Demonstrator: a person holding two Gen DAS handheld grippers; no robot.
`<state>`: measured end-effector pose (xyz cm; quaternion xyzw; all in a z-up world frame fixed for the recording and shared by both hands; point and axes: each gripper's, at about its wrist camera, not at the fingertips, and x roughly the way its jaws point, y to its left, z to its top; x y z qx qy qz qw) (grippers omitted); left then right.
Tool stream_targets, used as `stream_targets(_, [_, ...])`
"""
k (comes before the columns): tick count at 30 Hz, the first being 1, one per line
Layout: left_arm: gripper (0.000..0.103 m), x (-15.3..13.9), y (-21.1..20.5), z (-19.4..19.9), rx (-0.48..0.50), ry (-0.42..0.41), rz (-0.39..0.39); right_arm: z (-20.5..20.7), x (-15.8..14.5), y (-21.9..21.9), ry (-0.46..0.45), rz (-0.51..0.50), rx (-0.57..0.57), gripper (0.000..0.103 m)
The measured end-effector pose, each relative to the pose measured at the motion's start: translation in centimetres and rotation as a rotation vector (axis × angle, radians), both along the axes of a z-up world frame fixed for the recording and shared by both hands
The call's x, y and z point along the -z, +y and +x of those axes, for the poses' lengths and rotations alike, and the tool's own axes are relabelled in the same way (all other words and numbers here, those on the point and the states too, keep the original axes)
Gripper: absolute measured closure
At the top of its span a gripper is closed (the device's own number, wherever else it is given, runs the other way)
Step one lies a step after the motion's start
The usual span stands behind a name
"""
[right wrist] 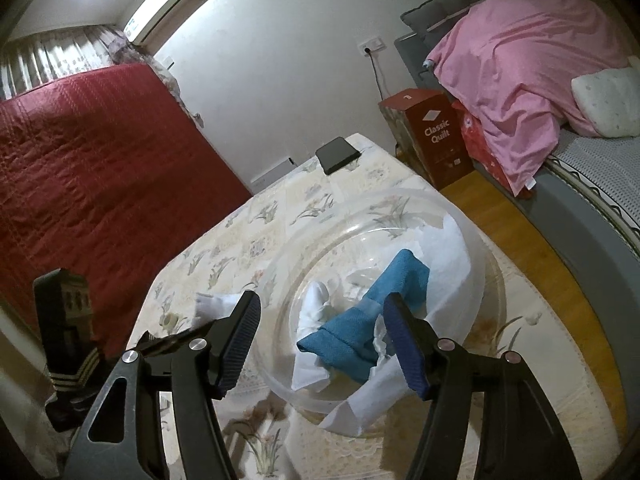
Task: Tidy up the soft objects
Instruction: 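Carry both items to the clear bowl and open both grippers over it, then move both open grippers away from the bowl back to the pile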
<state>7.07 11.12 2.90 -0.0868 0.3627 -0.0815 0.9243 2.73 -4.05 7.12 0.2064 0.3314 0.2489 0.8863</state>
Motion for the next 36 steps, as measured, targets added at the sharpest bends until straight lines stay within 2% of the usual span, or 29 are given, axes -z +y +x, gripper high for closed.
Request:
stream_targets(7, [0.092,0.9,-1.8,1.3,0.049,0.019,-0.024,0.0,0.4,-0.6,0.011,-0.001,0.008,0.038])
stream_targets(8, [0.085,1.1,-1.9,1.4,0.051,0.024,-0.026,0.0,0.4,-0.7,0.012,-0.001,0.009,0.038])
stream_targets(9, [0.067,1.3,-2.0,1.6,0.051,0.032,-0.032,0.0,0.4,-0.7,0.013,-0.001,0.01,0.038])
stream_targets(10, [0.056,1.4,-1.9,1.6,0.046,0.035,-0.04,0.0,0.5,-0.8,0.013,-0.001,0.01,0.038])
stream_targets(11, [0.036,1.5,-1.7,1.5,0.035,0.032,-0.051,0.0,0.5,-0.8,0.014,-0.001,0.009,0.038])
stream_targets(12, [0.03,1.6,-1.4,1.3,0.026,0.026,-0.061,0.1,0.5,-0.7,0.015,-0.001,0.009,0.038])
stream_targets(21, [0.03,1.9,-0.3,0.6,-0.013,0.039,-0.061,-0.3,0.5,-0.3,0.001,-0.01,-0.006,0.038])
stream_targets(29, [0.03,2.4,-0.4,0.2,-0.046,0.041,0.024,-0.4,0.6,-0.3,-0.009,-0.001,-0.007,0.037])
stream_targets(32, [0.03,2.6,-0.1,0.3,-0.053,0.05,0.025,-0.9,0.4,-0.1,-0.034,-0.003,-0.013,0.036])
stream_targets(33, [0.03,2.6,0.0,0.2,-0.057,0.052,0.023,-1.0,0.4,0.0,-0.044,-0.007,-0.014,0.035])
stream_targets(35, [0.03,2.6,0.1,0.1,-0.06,0.051,0.022,-1.3,0.3,0.4,-0.065,-0.016,-0.014,0.021])
stream_targets(36, [0.03,2.6,0.1,0.0,-0.061,0.05,0.023,-1.4,0.2,0.5,-0.079,-0.024,-0.009,0.018])
